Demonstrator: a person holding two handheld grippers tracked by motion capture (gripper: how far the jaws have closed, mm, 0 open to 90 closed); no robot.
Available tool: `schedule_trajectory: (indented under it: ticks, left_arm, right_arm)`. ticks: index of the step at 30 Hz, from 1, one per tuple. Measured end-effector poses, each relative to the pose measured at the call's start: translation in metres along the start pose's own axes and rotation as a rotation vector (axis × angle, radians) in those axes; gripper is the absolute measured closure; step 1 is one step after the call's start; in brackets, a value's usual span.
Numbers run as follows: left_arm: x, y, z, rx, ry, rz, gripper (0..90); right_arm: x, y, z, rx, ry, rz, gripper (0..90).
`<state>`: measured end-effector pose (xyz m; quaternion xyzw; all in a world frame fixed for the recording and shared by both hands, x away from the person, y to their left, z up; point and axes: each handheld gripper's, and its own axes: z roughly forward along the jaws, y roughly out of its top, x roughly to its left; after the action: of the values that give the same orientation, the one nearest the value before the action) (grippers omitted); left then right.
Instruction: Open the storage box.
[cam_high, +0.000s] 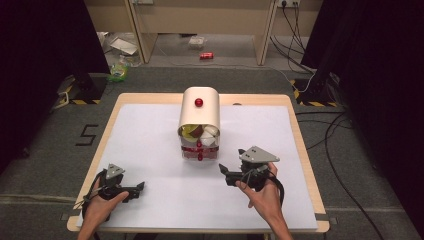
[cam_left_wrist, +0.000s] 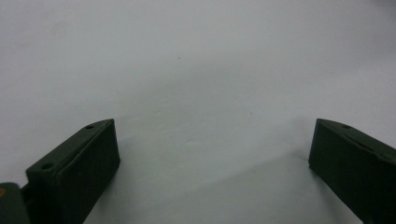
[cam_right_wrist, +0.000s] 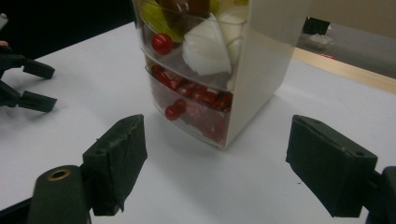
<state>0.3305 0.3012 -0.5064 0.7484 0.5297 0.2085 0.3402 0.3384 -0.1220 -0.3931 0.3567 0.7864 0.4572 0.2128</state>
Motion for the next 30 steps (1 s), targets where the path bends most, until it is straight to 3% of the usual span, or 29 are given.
schedule_trajectory:
  ticks: [15, 30]
  left_arm:
    - [0.0, 0.0, 0.0, 0.0, -0.001, 0.0, 1.2]
    - [0.0, 0.0, 0.0, 0.001, -0.002, 0.0, 1.1]
  right_arm:
    - [0.012, 0.018, 0.006, -0.048, 0.038, -0.014, 21.7]
    - [0.019, 0.029, 0.012, -0.063, 0.066, -0.026, 23.4]
